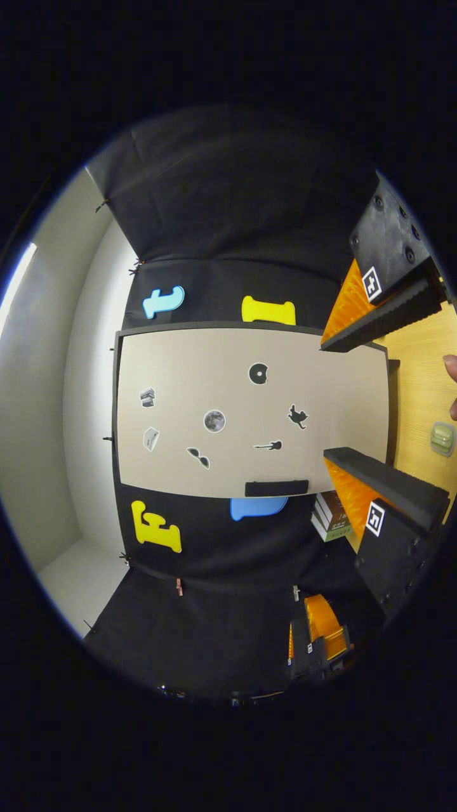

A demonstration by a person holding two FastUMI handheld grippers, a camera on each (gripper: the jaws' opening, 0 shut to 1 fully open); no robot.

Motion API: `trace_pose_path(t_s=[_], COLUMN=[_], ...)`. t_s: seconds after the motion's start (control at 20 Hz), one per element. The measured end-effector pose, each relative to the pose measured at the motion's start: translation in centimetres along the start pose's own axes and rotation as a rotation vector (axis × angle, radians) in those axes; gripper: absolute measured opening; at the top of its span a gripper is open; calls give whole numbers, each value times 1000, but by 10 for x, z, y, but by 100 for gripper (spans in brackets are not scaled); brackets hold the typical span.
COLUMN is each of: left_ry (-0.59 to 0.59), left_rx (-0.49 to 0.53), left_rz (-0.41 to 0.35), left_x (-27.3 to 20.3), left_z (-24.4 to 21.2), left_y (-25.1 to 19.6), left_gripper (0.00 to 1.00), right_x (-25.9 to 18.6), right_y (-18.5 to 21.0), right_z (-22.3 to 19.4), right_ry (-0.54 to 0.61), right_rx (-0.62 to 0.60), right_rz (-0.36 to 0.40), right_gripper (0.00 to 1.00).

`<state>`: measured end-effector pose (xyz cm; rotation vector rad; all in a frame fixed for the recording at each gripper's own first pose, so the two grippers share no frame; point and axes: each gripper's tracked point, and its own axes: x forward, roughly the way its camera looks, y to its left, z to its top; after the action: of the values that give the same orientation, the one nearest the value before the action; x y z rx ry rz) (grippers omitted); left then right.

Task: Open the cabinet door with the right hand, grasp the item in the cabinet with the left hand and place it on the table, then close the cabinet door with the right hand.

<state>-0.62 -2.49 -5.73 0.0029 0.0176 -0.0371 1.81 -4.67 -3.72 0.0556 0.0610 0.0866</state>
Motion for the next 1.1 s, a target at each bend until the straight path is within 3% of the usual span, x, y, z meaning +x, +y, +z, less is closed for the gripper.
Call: trace_pose_path(t_s=[1.1], left_ry=[5], left_rx=[4], left_rz=[-7], left_x=[4], left_z=[-1], left_y=[-6], left_gripper=[95], right_x=[1], right_y=[-6], right_z=[0], right_ry=[-1], right_rx=[-19], right_rz=[-5], right_gripper=[98])
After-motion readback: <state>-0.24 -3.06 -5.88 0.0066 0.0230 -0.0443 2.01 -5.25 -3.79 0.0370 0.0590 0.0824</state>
